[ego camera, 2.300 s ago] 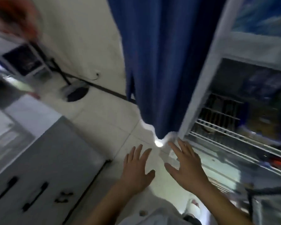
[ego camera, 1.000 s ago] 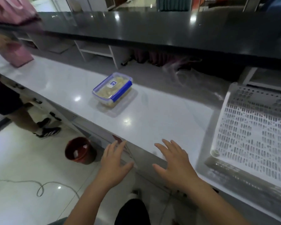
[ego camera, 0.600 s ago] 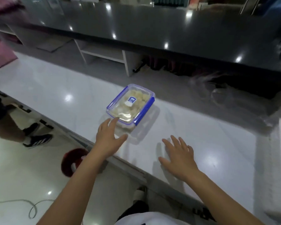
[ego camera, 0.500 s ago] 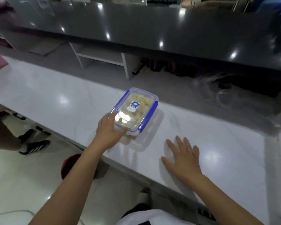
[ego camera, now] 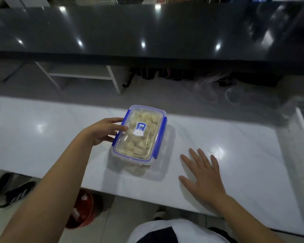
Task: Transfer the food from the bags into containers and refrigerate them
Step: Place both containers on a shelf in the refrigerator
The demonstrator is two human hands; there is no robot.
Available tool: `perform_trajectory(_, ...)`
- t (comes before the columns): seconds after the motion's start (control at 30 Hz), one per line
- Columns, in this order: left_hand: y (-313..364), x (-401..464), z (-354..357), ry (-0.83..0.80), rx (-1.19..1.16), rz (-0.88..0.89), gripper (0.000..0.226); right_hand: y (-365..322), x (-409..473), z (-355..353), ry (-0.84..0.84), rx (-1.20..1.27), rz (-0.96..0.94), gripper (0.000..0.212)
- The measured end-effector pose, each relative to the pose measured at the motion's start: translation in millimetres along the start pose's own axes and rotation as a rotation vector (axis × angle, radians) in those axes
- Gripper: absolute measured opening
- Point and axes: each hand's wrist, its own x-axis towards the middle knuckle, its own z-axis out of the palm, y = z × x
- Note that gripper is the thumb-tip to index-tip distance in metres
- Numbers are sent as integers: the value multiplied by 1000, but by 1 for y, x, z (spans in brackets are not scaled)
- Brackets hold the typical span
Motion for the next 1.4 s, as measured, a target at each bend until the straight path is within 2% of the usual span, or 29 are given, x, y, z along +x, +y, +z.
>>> perform_trajectory(0.23, -6, -17, 60, -38, -55, 47, 44, 4, -28, -48, 89, 795, 157, 78)
perform_trajectory(0.37, -4, -35, 105, -61, -48, 67, 48, 14, -52, -76, 62, 1303, 325, 53)
perform_trajectory(0.43, -1, -46, 132, -77, -39, 82, 49, 20, -62, -83, 12, 1471, 418, 49)
perform_trajectory(0.53, -3, -67, 179, -116, -50, 106, 49, 32, -81, -85, -32, 1534, 448, 48)
perform_trajectory(0.6, -6, -81, 208, -165, -74, 116, 47, 44, -95, -85, 38, 1552, 457, 40)
perform_trajectory(0.7, -16, -101, 244, -260, -115, 138, 45, 70, -120, -83, 133, 1568, 507, 39)
perform_trajectory(0.87, -34, -129, 290, -321, -183, 106, 48, 100, -156, -73, 163, 1598, 581, 46)
perform_trajectory(1.07, -34, -133, 309, -355, -158, 134, 49, 109, -175, -67, 198, 1611, 619, 30)
perform_trajectory(1.2, -29, -125, 310, -439, -140, 176, 56, 103, -186, -65, 267, 1658, 639, 35)
perform_trajectory(1.4, -10, -109, 309, -703, -23, 213, 65, 74, -214, -65, 526, 1788, 710, 48)
